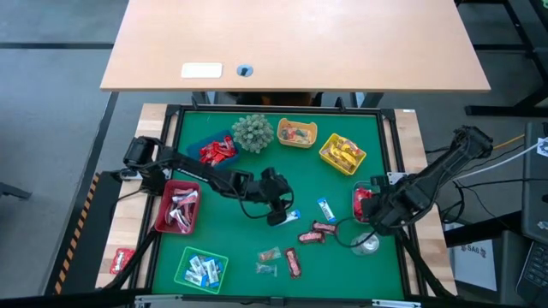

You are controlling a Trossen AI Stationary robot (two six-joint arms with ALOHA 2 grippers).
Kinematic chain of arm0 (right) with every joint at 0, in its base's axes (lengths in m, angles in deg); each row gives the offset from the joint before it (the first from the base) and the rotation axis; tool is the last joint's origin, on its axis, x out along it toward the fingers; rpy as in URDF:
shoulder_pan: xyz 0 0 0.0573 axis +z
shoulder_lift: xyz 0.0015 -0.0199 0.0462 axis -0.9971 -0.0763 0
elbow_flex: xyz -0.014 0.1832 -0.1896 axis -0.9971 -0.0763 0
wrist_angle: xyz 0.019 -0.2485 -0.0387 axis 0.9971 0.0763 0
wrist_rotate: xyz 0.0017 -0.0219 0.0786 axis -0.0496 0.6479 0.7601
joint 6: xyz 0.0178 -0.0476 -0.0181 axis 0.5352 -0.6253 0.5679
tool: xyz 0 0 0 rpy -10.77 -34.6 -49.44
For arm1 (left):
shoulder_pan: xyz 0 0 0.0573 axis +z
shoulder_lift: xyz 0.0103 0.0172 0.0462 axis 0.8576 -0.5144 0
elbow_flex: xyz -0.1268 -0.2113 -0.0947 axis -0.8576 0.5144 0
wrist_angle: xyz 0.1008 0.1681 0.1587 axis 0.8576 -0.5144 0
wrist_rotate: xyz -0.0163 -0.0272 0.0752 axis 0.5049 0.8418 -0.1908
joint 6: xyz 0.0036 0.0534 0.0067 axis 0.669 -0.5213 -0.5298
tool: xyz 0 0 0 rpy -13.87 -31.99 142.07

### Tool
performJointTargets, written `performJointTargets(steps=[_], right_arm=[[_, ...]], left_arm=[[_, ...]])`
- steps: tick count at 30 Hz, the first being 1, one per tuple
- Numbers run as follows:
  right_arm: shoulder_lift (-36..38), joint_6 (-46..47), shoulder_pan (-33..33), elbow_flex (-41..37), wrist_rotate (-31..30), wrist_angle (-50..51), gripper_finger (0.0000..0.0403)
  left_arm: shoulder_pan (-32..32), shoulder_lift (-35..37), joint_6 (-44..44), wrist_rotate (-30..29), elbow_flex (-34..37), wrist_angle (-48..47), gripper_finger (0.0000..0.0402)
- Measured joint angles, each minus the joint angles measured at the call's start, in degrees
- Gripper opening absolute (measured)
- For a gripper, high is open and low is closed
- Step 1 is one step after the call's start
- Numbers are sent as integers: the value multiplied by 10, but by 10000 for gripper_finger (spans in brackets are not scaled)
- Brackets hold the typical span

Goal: Sort candy
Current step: Put the red candy into the gray bin, then put the green gummy into the orange bin

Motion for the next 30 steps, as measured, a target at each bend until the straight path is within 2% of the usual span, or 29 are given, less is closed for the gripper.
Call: performJointTargets(steps=[7, 12, 16, 20, 25, 30], right_arm=[[-4, 0, 0, -28, 9, -3, 18], [-4, 0, 0, -30, 13, -5, 79], [-4, 0, 0, -30, 10, -10, 133], [-4, 0, 0, -30, 8, -22, 169], [-4, 0, 0, -30, 8, -39, 189], [-4, 0, 0, -30, 8, -50, 189]], left_arm=[[-9, 0, 60, 0, 0, -84, 159], [-13, 0, 118, 1, 0, -146, 159], [-13, 0, 133, 2, 0, -170, 159], [-12, 0, 135, 2, 0, -172, 159], [-13, 0, 135, -2, 0, -172, 159], [-14, -13, 135, -4, 0, -166, 159]])
